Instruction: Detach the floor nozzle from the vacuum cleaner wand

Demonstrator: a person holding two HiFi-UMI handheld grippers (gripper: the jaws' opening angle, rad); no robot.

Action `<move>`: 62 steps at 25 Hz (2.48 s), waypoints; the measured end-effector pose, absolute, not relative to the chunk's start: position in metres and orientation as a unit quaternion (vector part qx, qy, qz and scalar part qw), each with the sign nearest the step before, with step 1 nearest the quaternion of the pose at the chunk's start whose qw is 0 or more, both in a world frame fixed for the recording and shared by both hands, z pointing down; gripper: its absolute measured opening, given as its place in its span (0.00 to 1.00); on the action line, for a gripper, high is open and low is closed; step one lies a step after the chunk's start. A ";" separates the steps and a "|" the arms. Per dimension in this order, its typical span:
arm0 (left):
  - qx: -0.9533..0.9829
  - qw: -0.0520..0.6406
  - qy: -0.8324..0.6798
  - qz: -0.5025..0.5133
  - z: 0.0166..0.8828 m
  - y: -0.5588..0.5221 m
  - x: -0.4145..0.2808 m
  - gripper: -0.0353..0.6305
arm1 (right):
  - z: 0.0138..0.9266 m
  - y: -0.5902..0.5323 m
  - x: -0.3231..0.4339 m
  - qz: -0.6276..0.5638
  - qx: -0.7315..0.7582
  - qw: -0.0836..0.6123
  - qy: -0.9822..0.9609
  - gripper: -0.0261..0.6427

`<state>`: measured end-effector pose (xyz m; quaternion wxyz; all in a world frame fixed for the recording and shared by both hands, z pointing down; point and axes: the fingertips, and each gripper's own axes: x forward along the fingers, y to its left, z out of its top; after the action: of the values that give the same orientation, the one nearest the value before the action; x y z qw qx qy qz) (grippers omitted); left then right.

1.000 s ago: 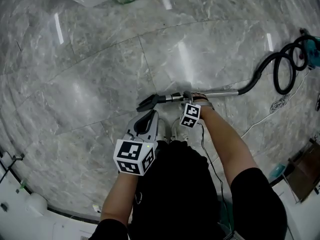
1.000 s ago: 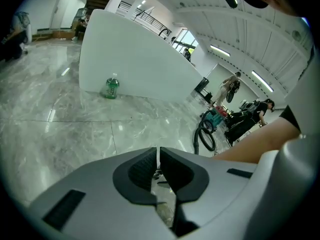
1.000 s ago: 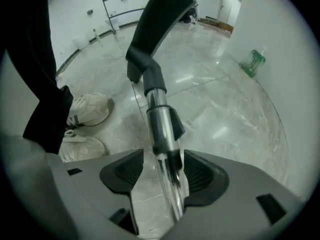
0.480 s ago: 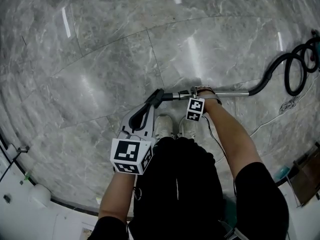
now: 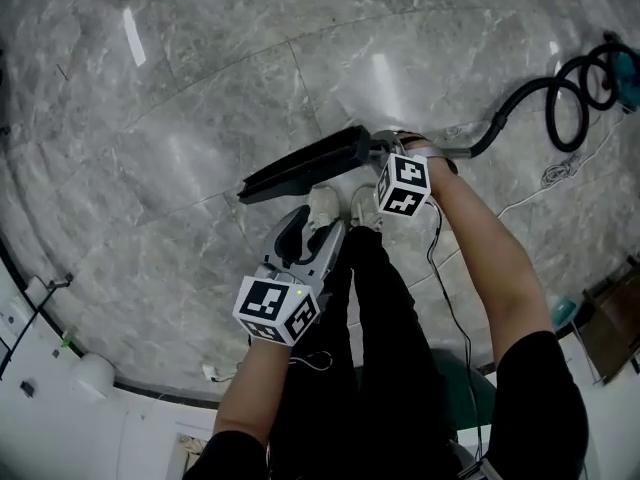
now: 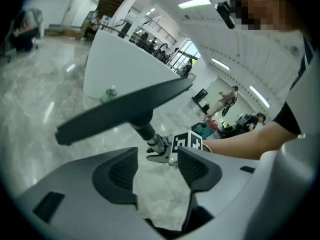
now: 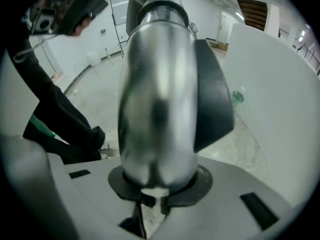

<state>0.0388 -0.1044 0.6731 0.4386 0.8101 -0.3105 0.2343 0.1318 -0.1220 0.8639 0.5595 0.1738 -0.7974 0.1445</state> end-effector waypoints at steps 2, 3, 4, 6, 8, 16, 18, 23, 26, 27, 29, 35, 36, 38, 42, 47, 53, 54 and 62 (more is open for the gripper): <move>0.805 0.465 -0.302 0.209 0.657 -0.100 0.049 0.44 | 0.831 -0.111 0.125 0.164 0.139 0.543 -0.812 0.19; 0.805 0.467 -0.308 0.199 0.650 -0.102 0.053 0.46 | 0.816 -0.105 0.123 0.173 0.120 0.536 -0.818 0.19; 0.803 0.467 -0.317 0.190 0.643 -0.106 0.056 0.46 | 0.803 -0.098 0.122 0.182 0.101 0.528 -0.823 0.19; 0.801 0.469 -0.331 0.170 0.637 -0.116 0.062 0.47 | 0.778 -0.083 0.120 0.202 0.059 0.515 -0.831 0.19; 0.806 0.466 -0.336 0.145 0.633 -0.127 0.069 0.48 | 0.756 -0.063 0.116 0.229 0.006 0.501 -0.835 0.19; 0.827 0.409 -0.385 0.001 0.586 -0.172 0.075 0.50 | 0.696 -0.005 0.093 0.338 -0.145 0.431 -0.824 0.19; 0.837 0.382 -0.391 -0.019 0.575 -0.176 0.072 0.50 | 0.688 0.004 0.087 0.349 -0.183 0.429 -0.813 0.18; 0.831 0.395 -0.391 0.002 0.582 -0.183 0.060 0.48 | 0.671 0.014 0.074 0.384 -0.243 0.419 -0.786 0.18; 0.827 0.371 -0.421 0.048 0.588 -0.179 0.049 0.38 | 0.677 0.015 0.063 0.379 -0.210 0.424 -0.795 0.18; 0.824 0.364 -0.429 0.064 0.591 -0.178 0.046 0.36 | 0.682 0.016 0.059 0.377 -0.195 0.425 -0.800 0.18; 0.816 0.357 -0.443 0.098 0.597 -0.175 0.042 0.34 | 0.690 0.016 0.053 0.372 -0.163 0.423 -0.810 0.18; 0.750 0.353 -0.537 0.160 0.615 -0.176 0.014 0.33 | 0.722 -0.024 0.045 0.269 0.101 0.466 -0.837 0.14; 0.743 0.347 -0.547 0.168 0.615 -0.178 0.012 0.33 | 0.726 -0.035 0.046 0.244 0.166 0.470 -0.832 0.14; 0.759 0.331 -0.533 0.173 0.609 -0.181 0.017 0.32 | 0.726 -0.039 0.041 0.240 0.225 0.457 -0.826 0.13; 0.835 0.308 -0.427 0.162 0.589 -0.190 0.042 0.30 | 0.701 -0.021 0.018 0.345 0.112 0.348 -0.865 0.13; 0.898 0.321 -0.292 0.071 0.549 -0.186 0.066 0.30 | 0.643 0.001 0.027 0.449 -0.137 0.232 -0.852 0.13; 0.824 0.409 -0.370 0.130 0.580 -0.202 0.048 0.29 | 0.663 -0.013 0.032 0.433 0.020 0.308 -0.847 0.12; 0.815 0.407 -0.386 0.142 0.584 -0.203 0.044 0.29 | 0.673 -0.020 0.033 0.403 0.079 0.339 -0.846 0.12; 0.843 0.374 -0.378 0.084 0.570 -0.199 0.036 0.29 | 0.677 -0.011 0.037 0.392 -0.021 0.336 -0.856 0.12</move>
<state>0.0362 -0.1991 0.5704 0.3739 0.8426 -0.3784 0.0837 0.0368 -0.0113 0.6767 0.3357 -0.0210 -0.8564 0.3918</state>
